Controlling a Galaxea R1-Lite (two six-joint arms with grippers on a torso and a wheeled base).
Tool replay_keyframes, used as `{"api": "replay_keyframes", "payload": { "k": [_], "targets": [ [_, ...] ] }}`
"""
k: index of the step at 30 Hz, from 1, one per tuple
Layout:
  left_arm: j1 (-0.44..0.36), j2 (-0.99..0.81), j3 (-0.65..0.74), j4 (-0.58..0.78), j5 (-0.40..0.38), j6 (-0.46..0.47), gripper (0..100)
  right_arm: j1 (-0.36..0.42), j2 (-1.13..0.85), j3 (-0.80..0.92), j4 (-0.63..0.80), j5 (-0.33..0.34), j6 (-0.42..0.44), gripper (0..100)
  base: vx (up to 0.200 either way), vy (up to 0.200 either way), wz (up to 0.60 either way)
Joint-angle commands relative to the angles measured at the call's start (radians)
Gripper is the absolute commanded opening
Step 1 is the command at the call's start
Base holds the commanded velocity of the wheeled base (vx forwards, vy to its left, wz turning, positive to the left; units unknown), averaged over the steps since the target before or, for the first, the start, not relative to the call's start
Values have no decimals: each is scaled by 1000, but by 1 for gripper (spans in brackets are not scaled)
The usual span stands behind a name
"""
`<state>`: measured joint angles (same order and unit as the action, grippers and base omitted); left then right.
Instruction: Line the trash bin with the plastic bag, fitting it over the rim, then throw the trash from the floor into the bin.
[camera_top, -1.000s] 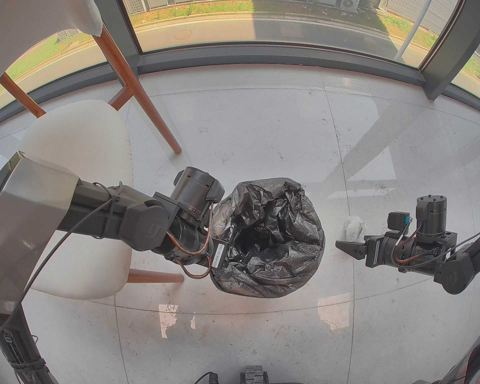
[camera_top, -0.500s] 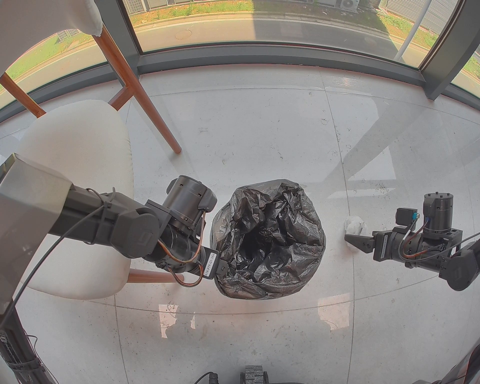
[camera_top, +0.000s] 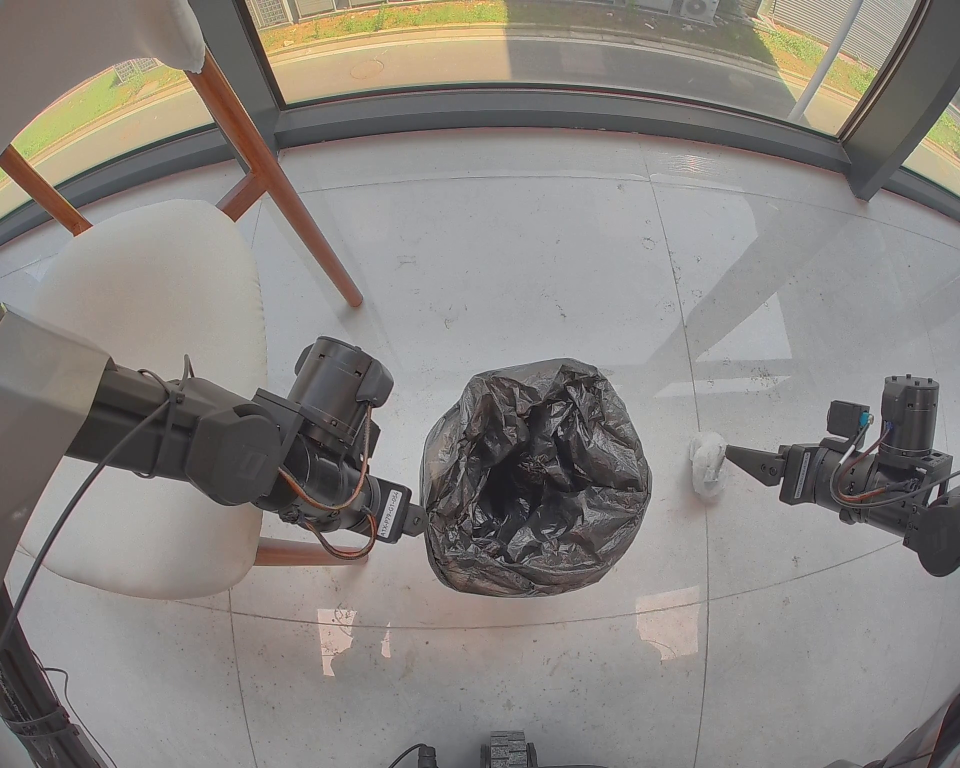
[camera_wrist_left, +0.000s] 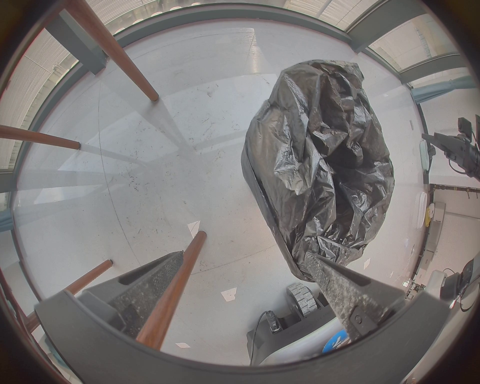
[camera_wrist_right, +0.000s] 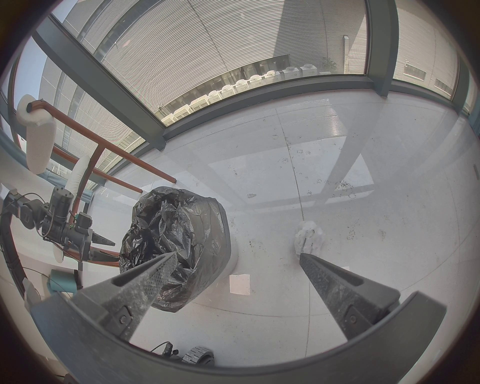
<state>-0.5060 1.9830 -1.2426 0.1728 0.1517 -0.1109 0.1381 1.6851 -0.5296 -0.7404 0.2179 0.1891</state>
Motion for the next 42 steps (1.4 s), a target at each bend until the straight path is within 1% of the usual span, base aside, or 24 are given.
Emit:
{"api": "replay_keyframes", "payload": {
  "k": [1, 8, 11, 13, 17, 18, 20, 23, 26, 31, 32, 35, 39, 42],
  "targets": [
    [4, 0, -2, -1, 0, 2, 100, 0, -15, 8, 0, 0, 0, 100, 0, 0, 0],
    [4, 10, -2, -21, 0, 16, 100, -8, -18, 10, 0, 0, 0, 100, 0, 0, 0],
    [-8, -15, -23, -58, -4, 11, 100, -12, -22, 10, 0, -2, 0, 100, 0, 0, 0],
    [-31, -73, -25, -62, -18, 10, 100, -41, -19, 8, 0, 0, 0, 100, 0, 0, 0],
    [-85, -154, 5, -67, -136, 11, 100, -100, -5, 10, 0, 1, 1, 100, 0, 0, 0],
    [-109, -176, 11, -79, -176, 13, 100, -114, 11, 8, 0, 3, 1, 100, 0, 0, 0],
    [-137, -194, 14, -118, -207, 19, 100, -124, 42, -1, -2, 3, 0, 100, 0, 0, 0],
    [-144, -210, 8, -167, -202, 22, 100, -127, 79, -13, -5, 0, -10, 100, 0, 0, 0],
    [-144, -220, 3, -200, -204, 16, 100, -130, 119, -13, -54, -6, -2, 100, 0, 0, 0],
    [-144, -266, -3, -242, -208, 8, 100, -164, 186, -18, -129, 0, -5, 100, 0, 0, 0],
    [-144, -273, -8, -251, -205, 2, 100, -166, 220, -30, -158, -3, -5, 100, 0, -200, 0],
    [-143, -285, -9, -263, -202, -9, 100, -167, 275, -56, -185, -11, -10, 100, 0, -200, 0],
    [-143, -308, -12, -263, -201, -7, 100, -164, 344, -112, -177, -17, -13, 100, 0, -200, 0],
    [-144, -320, -12, -271, -195, 2, 100, -155, 409, -170, -175, -40, -13, 100, 0, -200, 0]
  ]
}}
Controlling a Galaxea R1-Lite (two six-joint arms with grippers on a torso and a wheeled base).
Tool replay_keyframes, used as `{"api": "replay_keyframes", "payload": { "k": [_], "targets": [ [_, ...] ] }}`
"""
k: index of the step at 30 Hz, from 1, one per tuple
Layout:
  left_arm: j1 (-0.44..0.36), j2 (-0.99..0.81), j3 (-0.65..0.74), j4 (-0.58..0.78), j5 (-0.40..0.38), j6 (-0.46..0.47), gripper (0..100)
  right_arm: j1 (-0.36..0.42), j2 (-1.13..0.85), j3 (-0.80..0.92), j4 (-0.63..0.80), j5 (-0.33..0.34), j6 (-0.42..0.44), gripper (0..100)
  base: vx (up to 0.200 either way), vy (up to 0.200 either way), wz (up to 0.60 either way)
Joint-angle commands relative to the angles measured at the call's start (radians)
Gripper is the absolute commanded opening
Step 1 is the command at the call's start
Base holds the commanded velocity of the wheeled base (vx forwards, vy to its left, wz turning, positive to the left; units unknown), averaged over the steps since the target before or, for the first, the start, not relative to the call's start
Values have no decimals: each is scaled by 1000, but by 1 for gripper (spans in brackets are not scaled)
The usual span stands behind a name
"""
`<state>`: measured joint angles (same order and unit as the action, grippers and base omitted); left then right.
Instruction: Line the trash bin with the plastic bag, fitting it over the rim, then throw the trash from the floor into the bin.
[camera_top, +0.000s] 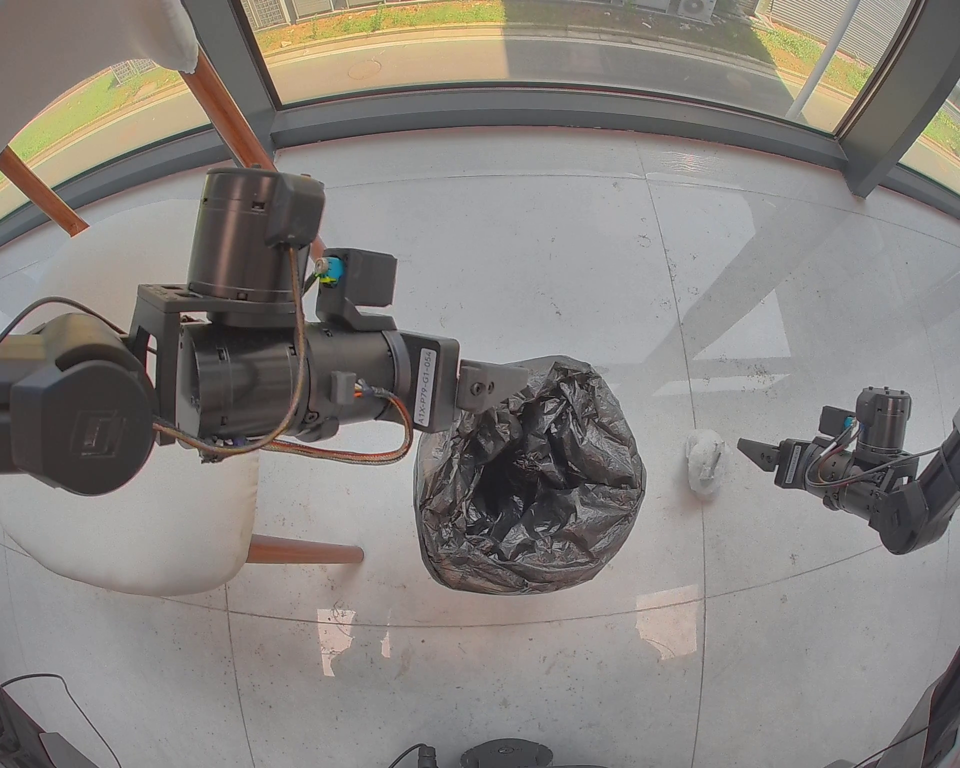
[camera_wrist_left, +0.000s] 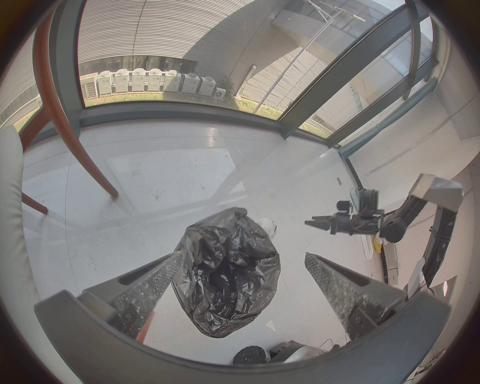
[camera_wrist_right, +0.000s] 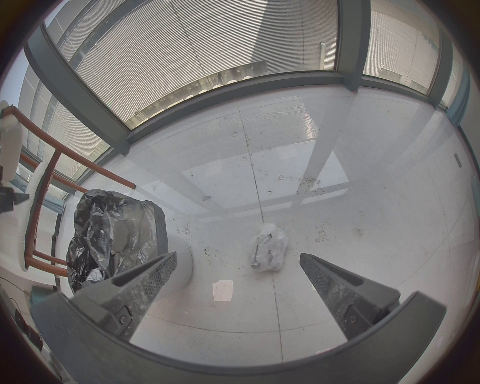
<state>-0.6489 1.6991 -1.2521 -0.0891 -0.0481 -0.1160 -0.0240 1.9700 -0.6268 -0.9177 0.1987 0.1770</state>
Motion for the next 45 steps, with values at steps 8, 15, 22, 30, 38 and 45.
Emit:
{"api": "replay_keyframes", "payload": {
  "k": [8, 15, 22, 30, 38, 45],
  "targets": [
    [-1, -33, -4, -121, 40, 7, 100, 47, 270, -248, 74, -64, 6, 100, 0, -25, 0],
    [-9, -39, 17, -142, 73, 1, 100, 88, 375, -349, 91, -70, 9, 100, 0, 0, 0],
    [-9, -69, 48, -144, 99, -2, 100, 141, 475, -458, 92, -78, 9, 100, 0, 0, 0],
    [-8, -111, 86, -144, 116, -7, 100, 148, 616, -643, 105, -120, 7, 100, 0, 0, 0],
    [-1, -111, 91, -144, 134, -33, 100, 148, 693, -765, 158, -137, 2, 0, 0, 0, 0],
    [3, -113, 91, -144, 136, -33, 100, 116, 480, -646, 168, -131, 10, 0, 0, 0, 0]
  ]
}}
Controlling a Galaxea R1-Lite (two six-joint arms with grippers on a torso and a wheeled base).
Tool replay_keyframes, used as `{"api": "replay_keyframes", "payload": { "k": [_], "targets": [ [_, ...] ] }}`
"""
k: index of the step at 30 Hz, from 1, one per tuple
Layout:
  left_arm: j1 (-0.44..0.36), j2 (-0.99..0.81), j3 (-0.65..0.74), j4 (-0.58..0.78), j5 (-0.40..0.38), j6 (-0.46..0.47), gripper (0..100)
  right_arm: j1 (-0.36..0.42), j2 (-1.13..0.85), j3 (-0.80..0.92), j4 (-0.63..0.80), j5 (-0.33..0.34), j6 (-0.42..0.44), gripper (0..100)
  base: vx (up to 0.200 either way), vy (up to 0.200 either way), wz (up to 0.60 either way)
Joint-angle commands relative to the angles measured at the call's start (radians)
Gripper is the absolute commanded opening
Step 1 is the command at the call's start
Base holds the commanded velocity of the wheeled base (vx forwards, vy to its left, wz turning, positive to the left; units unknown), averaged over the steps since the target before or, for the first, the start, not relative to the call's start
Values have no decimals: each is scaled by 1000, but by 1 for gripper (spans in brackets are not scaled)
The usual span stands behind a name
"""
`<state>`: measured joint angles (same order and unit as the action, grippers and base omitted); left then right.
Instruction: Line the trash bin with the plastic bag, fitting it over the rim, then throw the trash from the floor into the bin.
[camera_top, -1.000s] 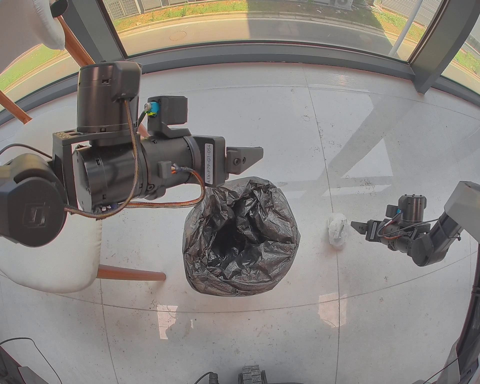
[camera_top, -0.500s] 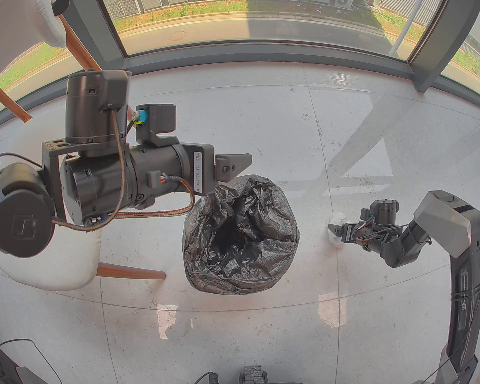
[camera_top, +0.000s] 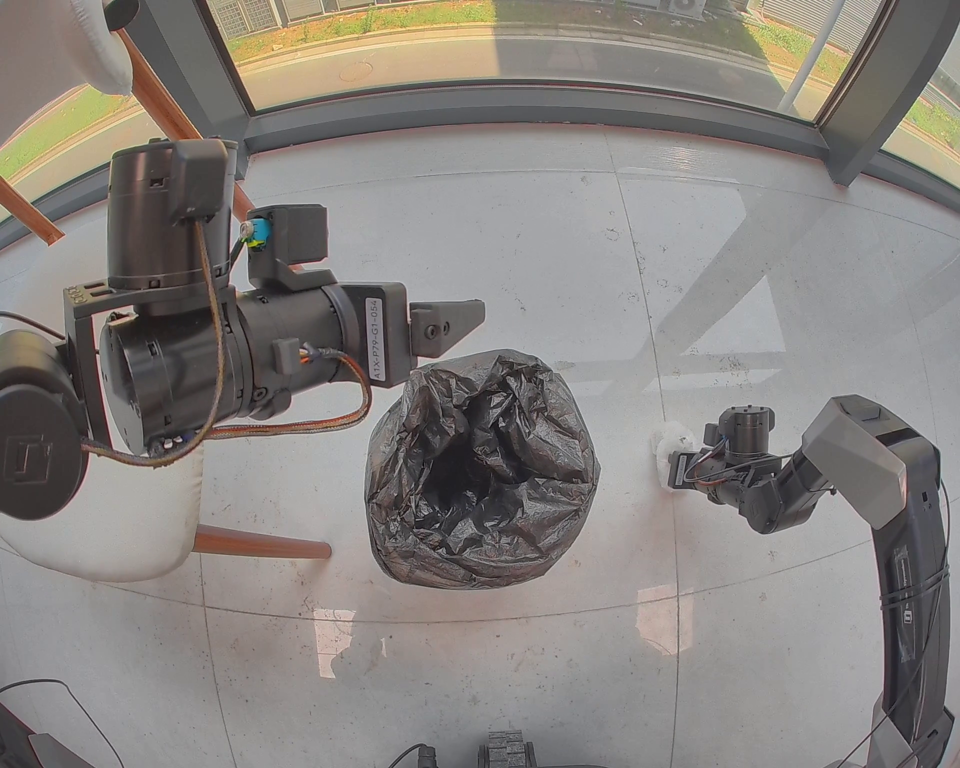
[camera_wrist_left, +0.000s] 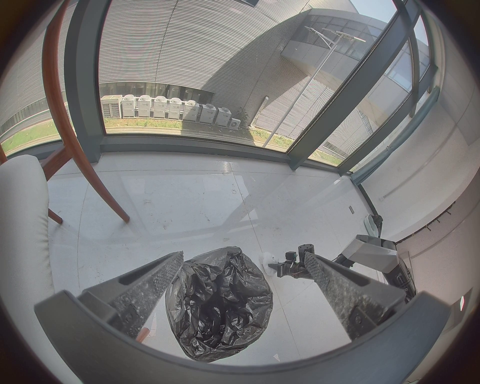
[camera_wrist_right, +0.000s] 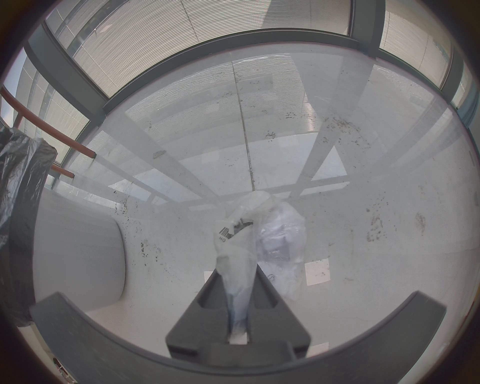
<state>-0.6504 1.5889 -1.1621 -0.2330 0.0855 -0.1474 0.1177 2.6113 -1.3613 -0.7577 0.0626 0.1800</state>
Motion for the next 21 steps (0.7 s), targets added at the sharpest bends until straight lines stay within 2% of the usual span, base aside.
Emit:
{"api": "replay_keyframes", "payload": {
  "k": [1, 3, 6, 8, 9, 10, 11, 12, 13, 17, 21],
  "targets": [
    [6, -3, -1, 0, 2, -1, 100, -32, -217, 119, 23, 11, 7, 0, 0, 0, 0],
    [8, -3, -1, 0, 0, -1, 100, -33, -366, 191, 74, 23, 19, 0, 0, 0, 0],
    [11, -3, -2, 0, 0, -1, 100, 2, -672, 272, 284, 112, 147, 0, 0, 0, 0],
    [18, -1, -8, 0, 0, 0, 100, 74, -841, 275, 468, 155, 251, 0, 0, 0, 0],
    [18, -1, -8, 0, 0, 0, 100, 137, -935, 277, 578, 175, 309, 0, 0, 0, 0],
    [18, -1, -8, 0, 0, 0, 100, 180, -985, 277, 643, 191, 342, 0, 0, 0, 0],
    [18, 0, -8, 0, 0, 2, 100, 263, -1054, 283, 733, 215, 381, 0, 0, 0, 0],
    [18, 0, -8, 0, 0, 2, 100, 313, -1090, 286, 782, 227, 394, 0, 0, 0, 0],
    [18, 0, -8, 0, 0, 3, 100, 361, -1117, 287, 817, 238, 397, 0, 0, 0, 0],
    [20, 5, -14, -2, -1, 2, 100, 467, -1122, 301, 825, 241, 395, 0, 0, 0, 0],
    [20, 6, -22, -2, -1, 2, 100, 537, -1057, 292, 752, 235, 398, 0, 0, 0, 0]
  ]
}}
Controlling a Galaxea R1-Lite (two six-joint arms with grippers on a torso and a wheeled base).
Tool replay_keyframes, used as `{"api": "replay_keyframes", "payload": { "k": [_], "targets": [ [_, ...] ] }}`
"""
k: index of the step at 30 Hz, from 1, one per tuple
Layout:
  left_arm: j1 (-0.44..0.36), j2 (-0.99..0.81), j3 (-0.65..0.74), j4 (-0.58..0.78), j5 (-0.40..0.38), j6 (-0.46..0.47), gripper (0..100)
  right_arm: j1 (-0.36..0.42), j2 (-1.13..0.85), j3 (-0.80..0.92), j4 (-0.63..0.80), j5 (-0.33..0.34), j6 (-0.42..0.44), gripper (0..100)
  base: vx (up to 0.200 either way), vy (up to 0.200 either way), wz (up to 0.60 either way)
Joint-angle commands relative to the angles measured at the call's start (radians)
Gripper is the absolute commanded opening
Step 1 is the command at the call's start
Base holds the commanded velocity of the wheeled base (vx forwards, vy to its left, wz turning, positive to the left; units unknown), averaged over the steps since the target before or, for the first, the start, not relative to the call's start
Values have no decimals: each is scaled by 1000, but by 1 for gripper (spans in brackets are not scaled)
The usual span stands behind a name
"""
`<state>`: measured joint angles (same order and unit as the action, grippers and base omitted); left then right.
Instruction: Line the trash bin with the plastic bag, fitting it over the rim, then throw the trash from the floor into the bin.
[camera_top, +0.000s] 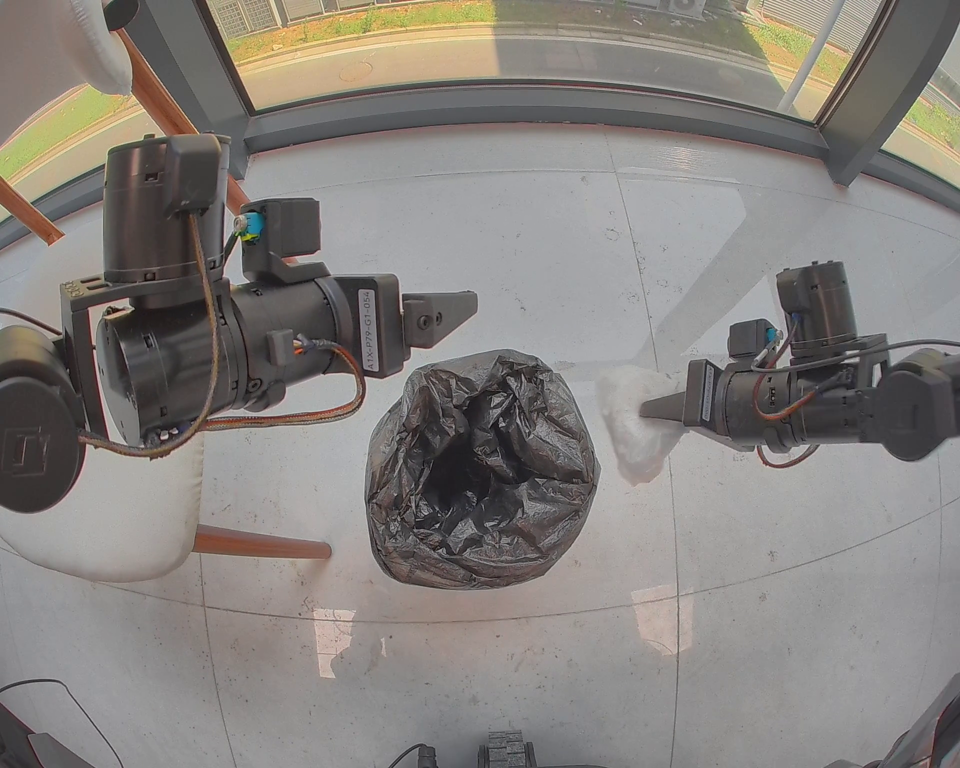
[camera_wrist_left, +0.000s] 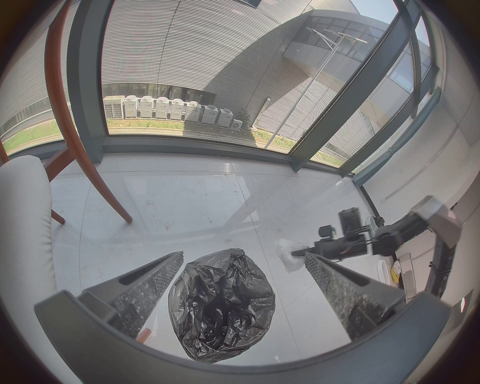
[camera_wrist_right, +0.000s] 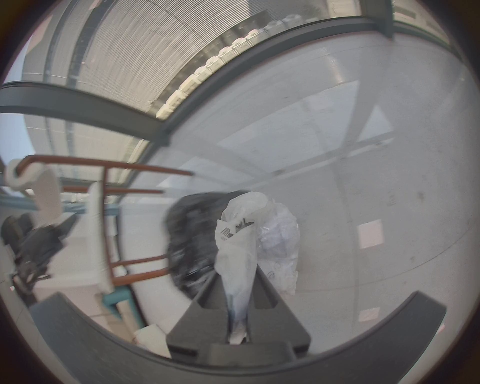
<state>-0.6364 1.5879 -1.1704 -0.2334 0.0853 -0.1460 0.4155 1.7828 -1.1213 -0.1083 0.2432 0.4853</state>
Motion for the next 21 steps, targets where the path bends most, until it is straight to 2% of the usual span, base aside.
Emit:
{"api": "replay_keyframes", "payload": {
  "k": [1, 7, 21],
  "targets": [
    [6, 7, -14, -1, -1, 0, 100, 252, -206, 52, 68, 53, 90, 0, 0, 0, 0],
    [7, 7, -15, -1, -1, 0, 100, 310, -86, 46, -36, 41, 82, 0, 0, 0, 0],
    [26, 7, -20, -43, -2, 2, 100, 316, 52, -88, -53, 39, 76, 0, 0, 0, 0]
  ]
}}
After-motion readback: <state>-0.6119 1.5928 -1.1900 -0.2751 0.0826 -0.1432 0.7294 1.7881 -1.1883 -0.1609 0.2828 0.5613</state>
